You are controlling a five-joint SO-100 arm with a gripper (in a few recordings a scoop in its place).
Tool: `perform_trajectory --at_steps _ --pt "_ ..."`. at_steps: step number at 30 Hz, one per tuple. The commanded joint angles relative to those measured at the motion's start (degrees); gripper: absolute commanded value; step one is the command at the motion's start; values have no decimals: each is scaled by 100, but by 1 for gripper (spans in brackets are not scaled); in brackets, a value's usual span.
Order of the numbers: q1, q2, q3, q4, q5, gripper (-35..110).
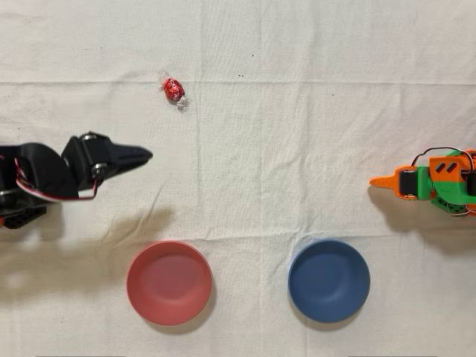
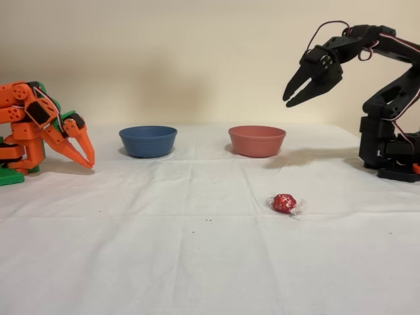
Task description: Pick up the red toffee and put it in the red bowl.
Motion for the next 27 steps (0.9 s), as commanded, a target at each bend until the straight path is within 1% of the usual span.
perform_trajectory --at_steps 1,6,13,19,27 --pt "-589 -158 -571 62 -44 8" --pt "-1090 -554 -738 0 62 12" --pt "-1468 -1028 -615 -316 193 26" --pt "-1749 -1354 -360 -519 97 28" --pt "-1872 -1652 290 -1213 -255 28"
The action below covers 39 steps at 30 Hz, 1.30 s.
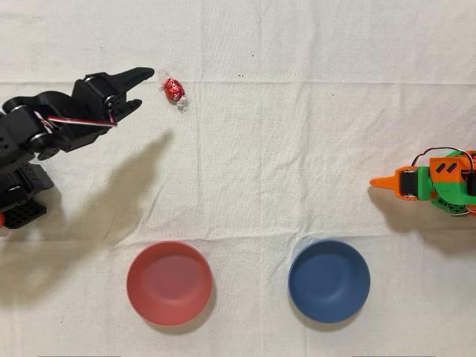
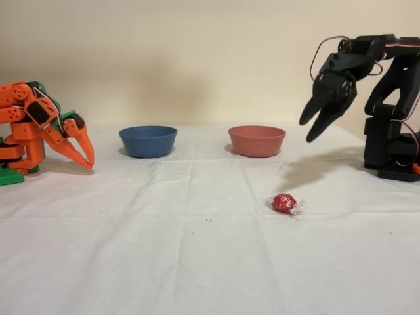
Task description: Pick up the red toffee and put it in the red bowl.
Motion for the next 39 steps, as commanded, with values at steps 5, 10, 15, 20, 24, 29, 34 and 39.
perform_trajectory --at_steps 5,10,15,20,24,29,34,39 --pt "-44 -211 466 -721 -255 28" --pt "-35 -334 738 -1037 -413 28" --pt "-35 -589 844 -1283 -606 28" --pt "-26 -1072 633 -1397 -844 28" --pt "-35 -1450 439 -1512 -905 28" --pt "-35 -1890 158 -1626 -905 28" --pt "-35 -2232 -62 -1731 -976 28" --pt "-35 -2558 -352 -1775 -967 28"
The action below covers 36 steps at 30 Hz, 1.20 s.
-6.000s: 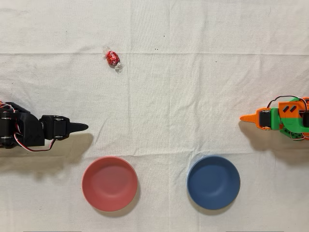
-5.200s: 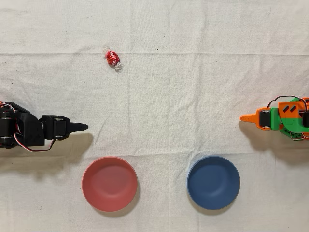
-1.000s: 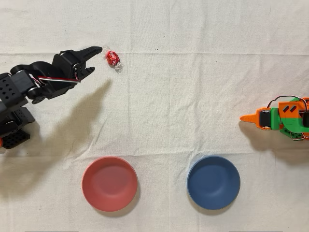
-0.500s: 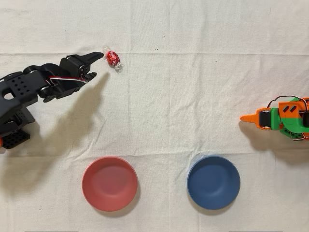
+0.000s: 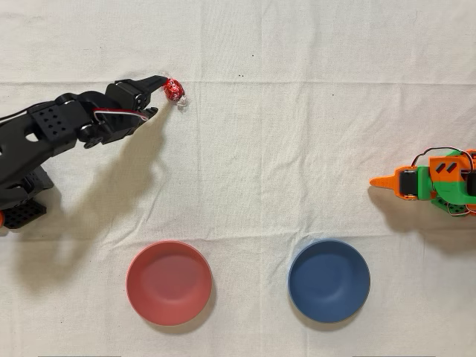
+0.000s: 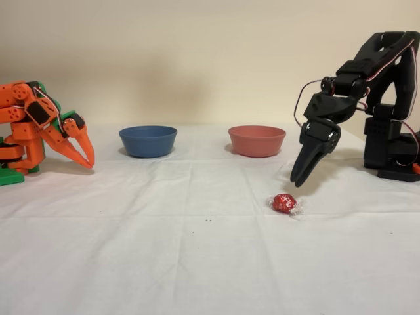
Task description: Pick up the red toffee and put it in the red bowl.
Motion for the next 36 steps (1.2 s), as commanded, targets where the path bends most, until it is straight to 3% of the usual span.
perform_trajectory --at_steps 1,36 --pt "-44 -53 -545 -18 -9 28" --pt "-308 -1617 -1661 -404 255 28"
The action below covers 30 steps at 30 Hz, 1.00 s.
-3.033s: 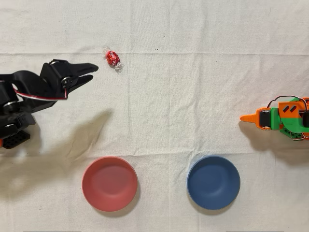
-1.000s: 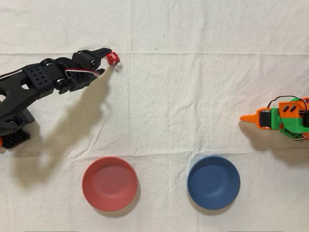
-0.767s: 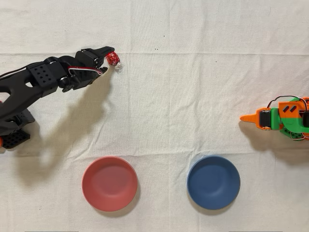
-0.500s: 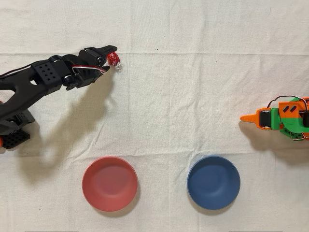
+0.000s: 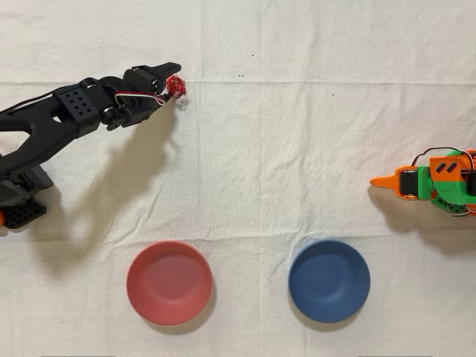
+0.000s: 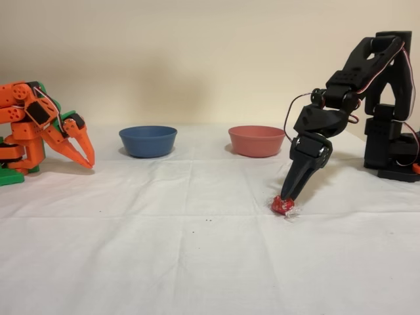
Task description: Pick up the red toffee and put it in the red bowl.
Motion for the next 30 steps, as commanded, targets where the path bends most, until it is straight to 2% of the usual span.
perform_trajectory --at_steps 1,20,30 --pt "-97 18 -360 -70 -18 28" --pt "-26 -202 -308 -220 -308 26" --pt "-18 -378 -255 -360 -378 19"
